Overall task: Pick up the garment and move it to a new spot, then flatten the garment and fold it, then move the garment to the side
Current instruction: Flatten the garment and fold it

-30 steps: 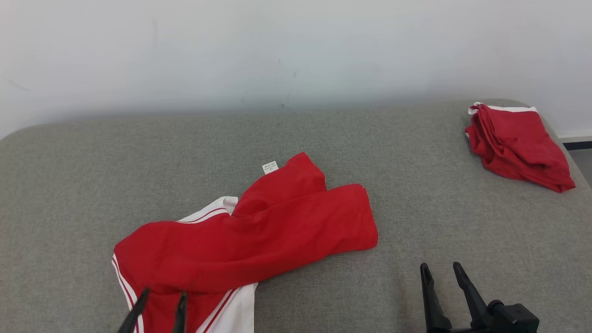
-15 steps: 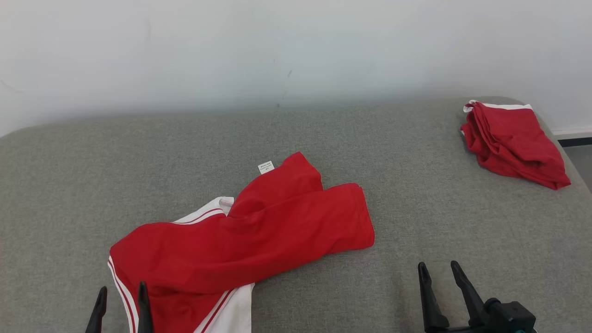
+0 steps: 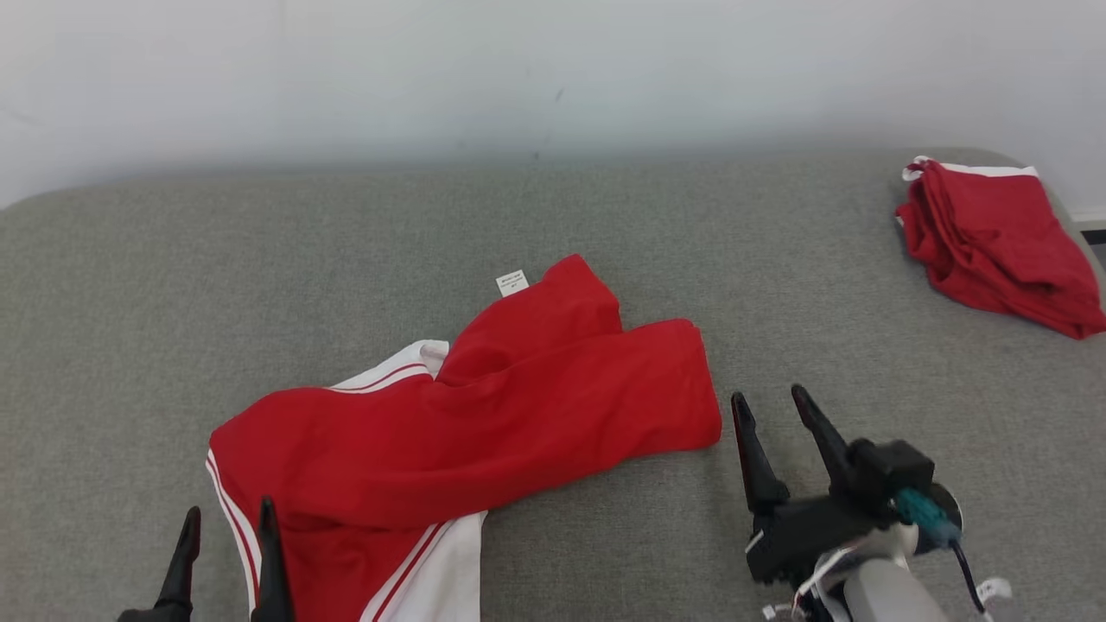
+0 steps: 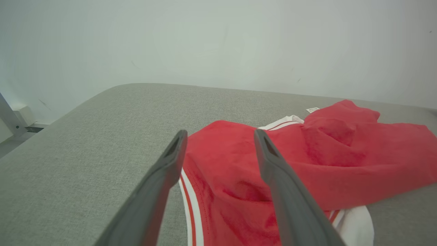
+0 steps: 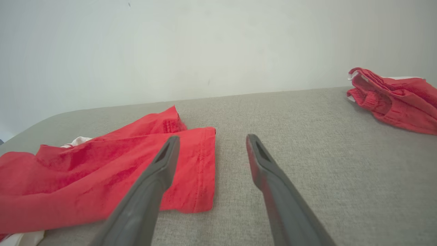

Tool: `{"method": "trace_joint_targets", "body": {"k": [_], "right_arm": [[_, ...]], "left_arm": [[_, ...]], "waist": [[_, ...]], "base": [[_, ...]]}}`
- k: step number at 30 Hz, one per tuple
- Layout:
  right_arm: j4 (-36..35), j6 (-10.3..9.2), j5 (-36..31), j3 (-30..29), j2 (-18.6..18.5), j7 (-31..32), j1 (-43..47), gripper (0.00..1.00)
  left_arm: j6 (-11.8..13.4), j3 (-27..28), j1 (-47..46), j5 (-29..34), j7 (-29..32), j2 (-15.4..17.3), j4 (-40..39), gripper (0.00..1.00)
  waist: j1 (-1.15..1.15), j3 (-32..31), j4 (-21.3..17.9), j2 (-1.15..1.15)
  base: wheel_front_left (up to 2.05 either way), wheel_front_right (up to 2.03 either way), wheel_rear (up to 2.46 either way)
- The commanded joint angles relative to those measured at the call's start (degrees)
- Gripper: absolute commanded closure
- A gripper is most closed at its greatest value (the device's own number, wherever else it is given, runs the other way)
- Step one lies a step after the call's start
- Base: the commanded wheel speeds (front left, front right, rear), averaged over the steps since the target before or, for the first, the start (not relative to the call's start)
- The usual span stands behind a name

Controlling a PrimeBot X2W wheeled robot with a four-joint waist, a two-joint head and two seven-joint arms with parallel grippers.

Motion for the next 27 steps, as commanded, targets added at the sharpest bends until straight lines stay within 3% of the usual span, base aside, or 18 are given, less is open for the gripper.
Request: {"method": "trace_joint_targets", "body": {"k": [1, 9, 17, 18, 19, 20, 21, 27], "right_arm": [[1.78, 0.05, -0.08, 0.27, -0.74, 0.01, -2.44, 0.00], [18.87, 0.05, 2.46, 1.43, -2.69, 0.01, -16.01, 0.00], [32.43, 0.05, 7.58, 4.92, -2.93, 0.02, -21.84, 0.00], [32.95, 0.05, 8.38, 5.28, -2.93, 0.02, -22.18, 0.54], [33.15, 0.05, 8.83, 5.72, -3.11, 0.02, -22.39, 0.88], [33.15, 0.05, 8.83, 5.72, -3.11, 0.02, -22.39, 0.88], [32.98, 0.05, 9.37, 6.19, -3.26, 0.02, -22.41, 1.00], [25.04, 0.05, 10.30, 6.36, -5.07, 0.02, -20.17, 1.00]], "left_arm": [[0.13, -0.52, -0.94, -0.25, -0.17, -0.13, 0.16, 0.00], [0.86, -3.07, -3.45, -1.71, -0.17, -0.11, 0.73, 0.00], [1.22, -4.26, -3.76, -2.46, -0.17, -0.11, 0.97, 0.00], [1.27, -4.25, -3.60, -2.51, -0.17, -0.11, 1.00, 0.00], [1.31, -4.28, -3.44, -2.56, -0.17, -0.11, 1.04, 0.00], [1.31, -4.28, -3.44, -2.56, -0.17, -0.11, 1.04, 0.00], [1.41, -4.33, -3.28, -2.62, -0.17, -0.12, 1.11, 0.00], [1.44, -4.49, -2.60, -2.75, -0.17, -0.12, 1.96, 0.00]], "waist": [[0.00, 1.79, 1.61, 0.00], [0.00, 4.86, 5.77, 0.00], [0.00, 5.22, 8.03, 0.00], [0.00, 5.14, 8.09, 0.00], [0.00, 5.02, 8.11, 0.00], [0.00, 5.02, 8.11, 0.00], [0.00, 4.87, 8.07, 0.00], [0.00, 3.18, 7.16, 0.00]], "base": [[0.00, 0.00, 0.00], [0.00, 0.00, 0.00], [0.00, 0.00, 0.00], [0.00, 0.00, 0.00], [0.00, 0.00, 0.00], [0.00, 0.00, 0.00], [0.00, 0.00, 0.00], [0.00, 0.00, 0.00]]}}
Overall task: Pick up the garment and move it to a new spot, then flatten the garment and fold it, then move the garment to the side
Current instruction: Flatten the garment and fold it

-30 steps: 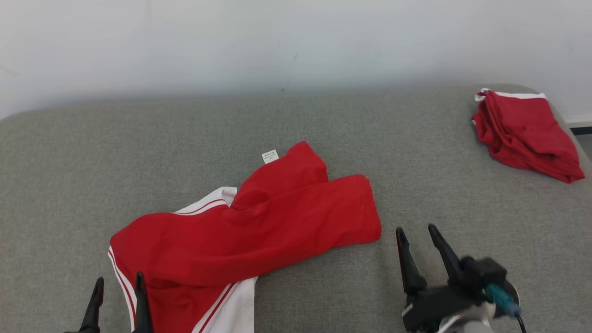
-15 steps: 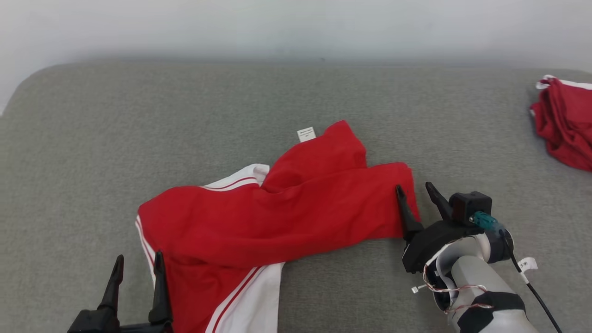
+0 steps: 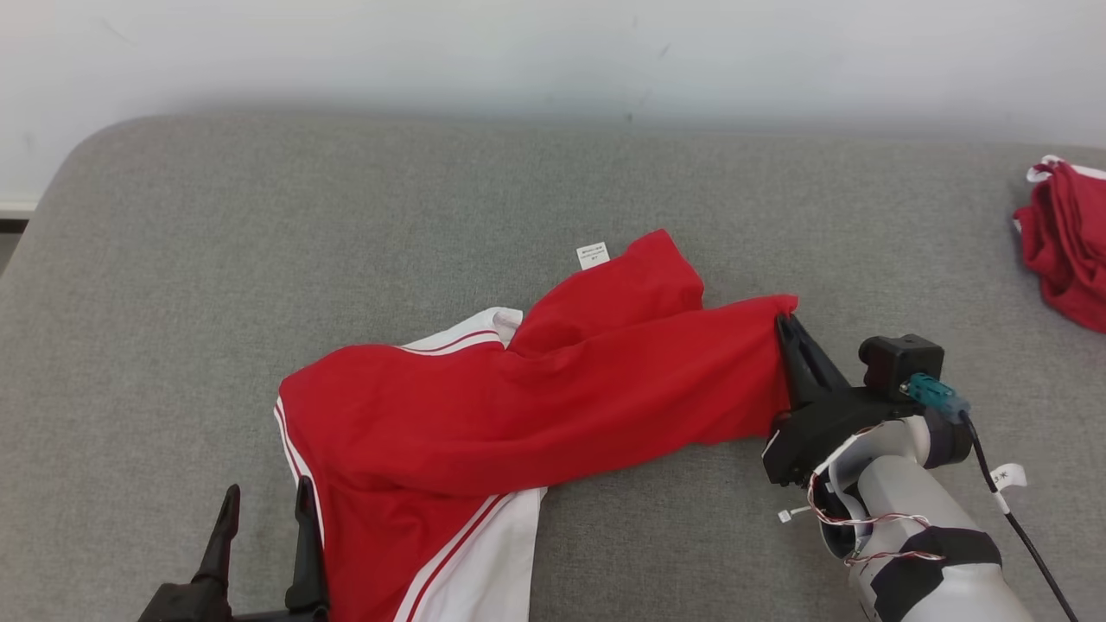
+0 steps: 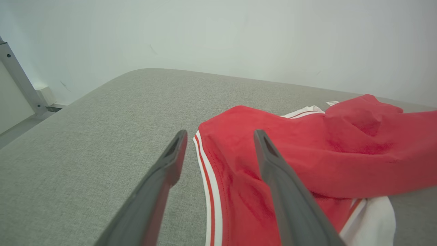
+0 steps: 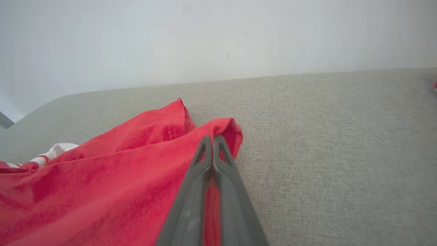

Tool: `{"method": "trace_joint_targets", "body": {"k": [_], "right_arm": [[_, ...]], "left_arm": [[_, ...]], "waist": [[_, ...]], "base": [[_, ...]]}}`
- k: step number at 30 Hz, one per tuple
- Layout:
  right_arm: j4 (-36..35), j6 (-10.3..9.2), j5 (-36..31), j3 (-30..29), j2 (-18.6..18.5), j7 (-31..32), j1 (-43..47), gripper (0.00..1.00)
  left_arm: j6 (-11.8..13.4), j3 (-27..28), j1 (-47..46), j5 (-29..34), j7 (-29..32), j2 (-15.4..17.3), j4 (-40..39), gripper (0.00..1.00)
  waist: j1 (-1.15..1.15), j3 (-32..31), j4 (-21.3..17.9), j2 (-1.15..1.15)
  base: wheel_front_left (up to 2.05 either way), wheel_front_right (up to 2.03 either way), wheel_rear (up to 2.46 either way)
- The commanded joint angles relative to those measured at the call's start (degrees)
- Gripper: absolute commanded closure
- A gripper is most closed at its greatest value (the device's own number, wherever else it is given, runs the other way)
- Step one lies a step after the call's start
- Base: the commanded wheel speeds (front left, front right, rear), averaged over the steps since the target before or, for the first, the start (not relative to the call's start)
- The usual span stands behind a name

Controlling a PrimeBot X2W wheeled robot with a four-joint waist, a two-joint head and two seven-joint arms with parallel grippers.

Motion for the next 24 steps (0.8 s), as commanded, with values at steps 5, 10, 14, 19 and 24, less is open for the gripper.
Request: {"method": "trace_joint_targets", "body": {"k": [5, 10, 14, 19, 24], "right_arm": [[-8.07, 0.05, -0.07, -1.01, -0.49, 0.03, 1.83, 1.00], [-17.51, 0.05, -0.87, -1.50, -0.91, 0.03, 3.42, 1.00], [-24.22, 0.05, -1.23, -1.19, -1.40, 0.03, 4.93, 1.00], [-30.94, 0.05, -1.87, 0.08, -2.26, 0.03, 5.78, 1.00], [-36.44, 0.05, -2.61, 1.15, -2.79, 0.02, 4.97, 1.00]], "left_arm": [[0.04, 0.22, 1.51, -0.24, -0.17, -0.07, 0.56, 0.00], [-0.13, 0.51, 2.86, 0.31, -0.17, -0.07, 1.03, 0.00], [0.03, 0.60, 3.80, 0.35, -0.17, -0.08, 1.05, 0.00], [0.12, 0.81, 4.76, 0.11, -0.17, -0.08, 0.80, 0.00], [0.29, 0.56, 5.14, -0.37, -0.17, -0.08, 0.85, 0.00]], "waist": [[-0.01, -2.41, -1.27, -0.01], [-0.01, -4.66, -2.01, -0.01], [-0.01, -5.63, -2.45, -0.01], [-0.01, -6.23, -3.11, -0.01], [-0.01, -6.50, -3.49, -0.01]], "base": [[0.00, 0.00, 0.00], [0.00, 0.00, 0.00], [0.00, 0.00, 0.00], [0.00, 0.00, 0.00], [0.00, 0.00, 0.00]]}}
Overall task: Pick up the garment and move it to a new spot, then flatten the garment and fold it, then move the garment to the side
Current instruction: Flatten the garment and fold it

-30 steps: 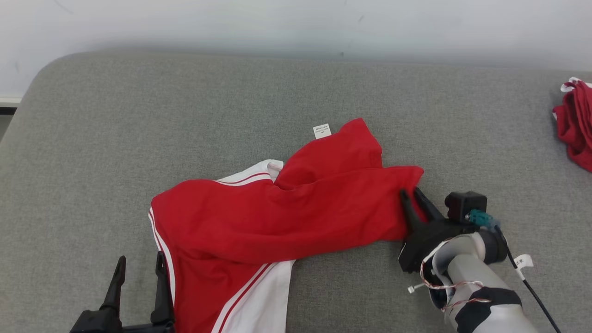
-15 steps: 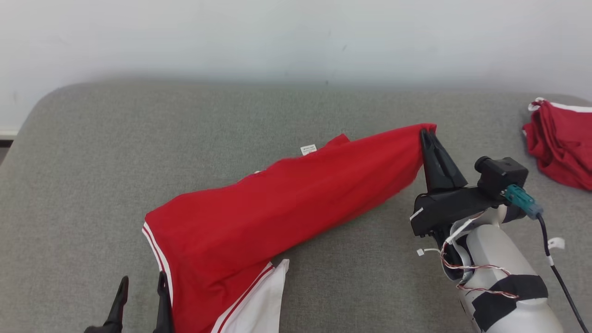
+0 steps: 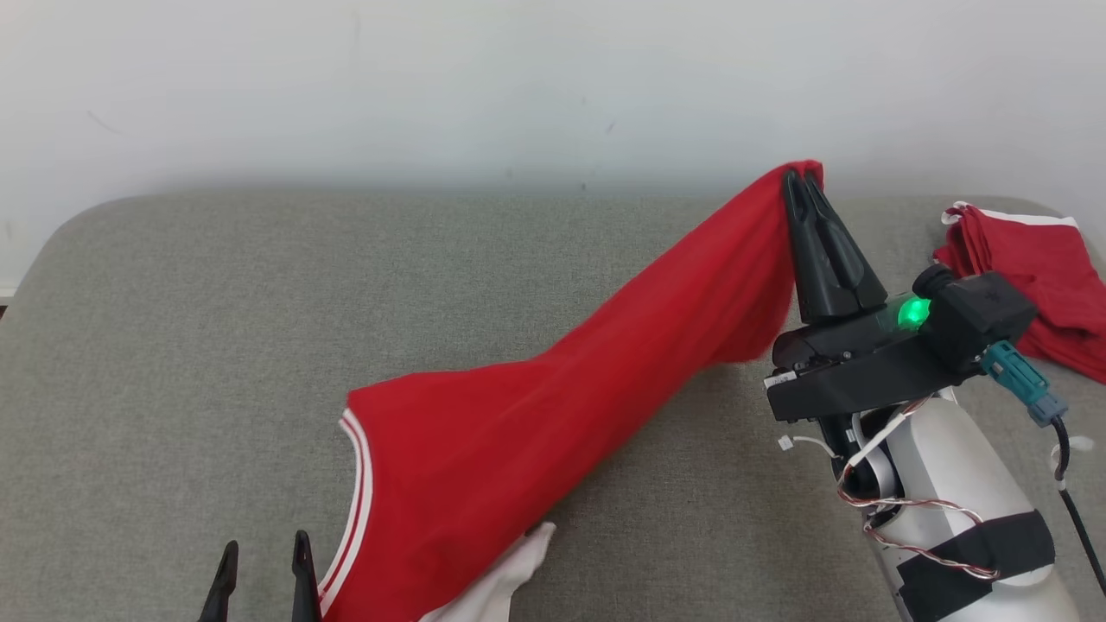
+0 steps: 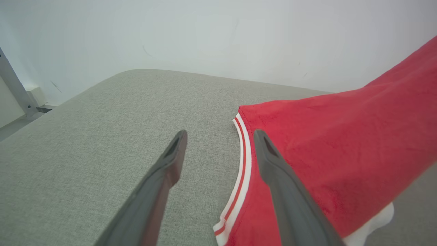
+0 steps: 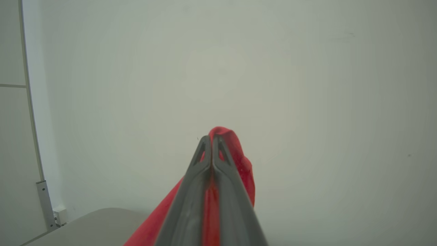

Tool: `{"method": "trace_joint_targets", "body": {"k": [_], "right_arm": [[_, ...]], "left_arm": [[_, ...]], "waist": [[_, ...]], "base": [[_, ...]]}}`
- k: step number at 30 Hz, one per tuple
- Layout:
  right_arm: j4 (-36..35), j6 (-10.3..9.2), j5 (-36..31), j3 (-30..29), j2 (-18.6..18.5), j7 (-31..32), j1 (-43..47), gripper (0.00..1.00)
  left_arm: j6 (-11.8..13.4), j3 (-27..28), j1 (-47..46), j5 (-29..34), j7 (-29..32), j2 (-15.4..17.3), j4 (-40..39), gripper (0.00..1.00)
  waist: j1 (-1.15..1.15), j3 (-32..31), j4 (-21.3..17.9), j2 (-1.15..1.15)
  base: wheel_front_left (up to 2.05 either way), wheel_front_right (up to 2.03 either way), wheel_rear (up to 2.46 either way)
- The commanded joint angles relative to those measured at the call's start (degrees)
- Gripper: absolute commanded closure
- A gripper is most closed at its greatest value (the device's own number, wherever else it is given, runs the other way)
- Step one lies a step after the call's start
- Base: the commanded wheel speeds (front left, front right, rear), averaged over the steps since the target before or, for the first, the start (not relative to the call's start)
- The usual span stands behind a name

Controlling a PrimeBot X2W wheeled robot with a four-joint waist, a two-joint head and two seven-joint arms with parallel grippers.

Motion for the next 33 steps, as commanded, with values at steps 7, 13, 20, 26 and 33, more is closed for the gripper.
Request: {"method": "trace_joint_targets", "body": {"k": [7, 13, 20, 26, 33], "right_arm": [[-0.24, 0.05, -0.68, 3.24, -1.65, 0.02, -5.38, 1.00], [8.52, 0.05, -0.37, 5.09, -2.98, 0.02, -12.11, 1.00], [23.95, 0.05, -2.87, 6.49, -4.34, 0.03, -23.21, 1.00], [36.86, 0.05, -5.56, 6.23, -5.29, 0.02, -31.60, 1.00], [43.19, 0.05, -8.70, 5.54, -4.37, 0.02, -35.48, 0.00]], "left_arm": [[0.25, -1.54, -0.84, -1.53, -0.17, -0.07, 0.28, 0.00], [0.42, -3.38, -2.25, -2.36, -0.17, -0.08, 0.53, 0.00], [0.21, -6.64, -5.41, -3.46, -0.17, -0.08, 1.11, 0.00], [0.82, -10.20, -8.28, -5.17, -0.17, -0.10, 1.05, 0.00], [2.05, -12.72, -9.70, -6.48, -0.17, -0.07, 0.81, 0.00]], "waist": [[0.01, 1.31, 1.39, 0.00], [0.01, 3.14, 3.38, 0.00], [0.01, 6.60, 7.20, 0.00], [0.01, 10.36, 10.75, 0.00], [0.01, 12.27, 11.98, 0.00]], "base": [[0.00, 0.00, 0.00], [0.00, 0.00, 0.00], [0.00, 0.00, 0.00], [0.00, 0.00, 0.00], [0.00, 0.00, 0.00]]}}
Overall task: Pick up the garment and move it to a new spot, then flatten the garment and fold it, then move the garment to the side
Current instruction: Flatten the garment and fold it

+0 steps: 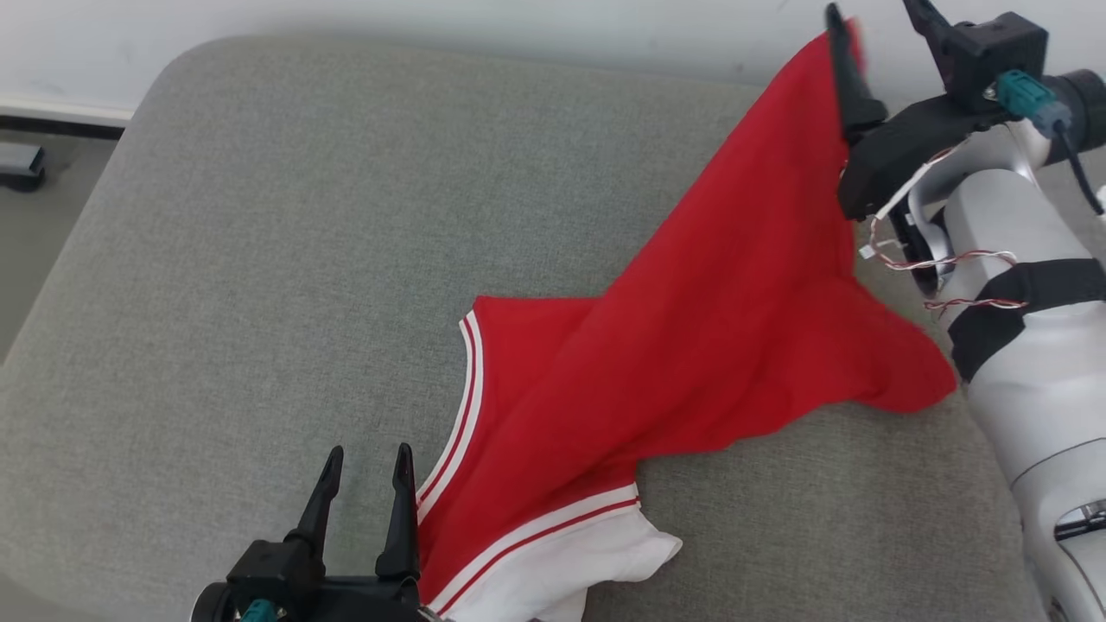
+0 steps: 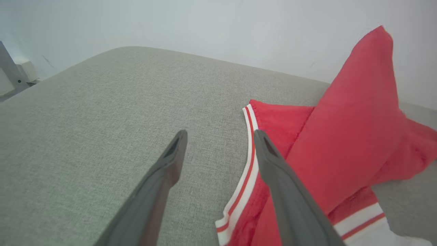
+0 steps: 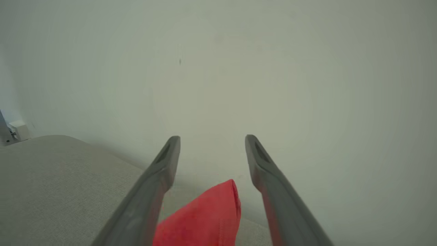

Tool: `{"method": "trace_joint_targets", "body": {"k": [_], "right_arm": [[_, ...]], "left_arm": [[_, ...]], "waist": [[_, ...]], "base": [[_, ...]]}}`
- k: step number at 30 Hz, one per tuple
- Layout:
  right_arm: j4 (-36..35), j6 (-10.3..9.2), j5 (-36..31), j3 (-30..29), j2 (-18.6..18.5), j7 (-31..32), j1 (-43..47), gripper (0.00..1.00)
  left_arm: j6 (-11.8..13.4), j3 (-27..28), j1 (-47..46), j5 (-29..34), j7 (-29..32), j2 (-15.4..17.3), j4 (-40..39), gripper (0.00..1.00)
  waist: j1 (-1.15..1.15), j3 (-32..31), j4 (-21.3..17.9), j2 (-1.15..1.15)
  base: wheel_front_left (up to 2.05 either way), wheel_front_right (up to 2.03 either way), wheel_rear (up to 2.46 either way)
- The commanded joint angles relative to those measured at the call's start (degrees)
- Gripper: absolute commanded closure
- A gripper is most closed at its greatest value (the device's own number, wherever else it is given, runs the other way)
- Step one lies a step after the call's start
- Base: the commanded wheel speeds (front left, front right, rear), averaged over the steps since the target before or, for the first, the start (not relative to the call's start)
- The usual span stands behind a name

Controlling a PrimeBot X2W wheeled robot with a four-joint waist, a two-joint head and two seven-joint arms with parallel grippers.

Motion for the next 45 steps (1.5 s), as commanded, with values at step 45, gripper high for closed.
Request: {"method": "trace_joint_targets", "body": {"k": [45], "right_arm": [[-2.02, 0.05, 8.40, -6.18, 1.78, 0.03, 33.90, 0.00]], "left_arm": [[-1.94, 6.47, 4.85, 5.56, -0.17, -0.05, 0.00, 0.00]], "waist": [[-0.01, -5.31, -5.57, -0.01]], "base": [[0.00, 0.00, 0.00]]}}
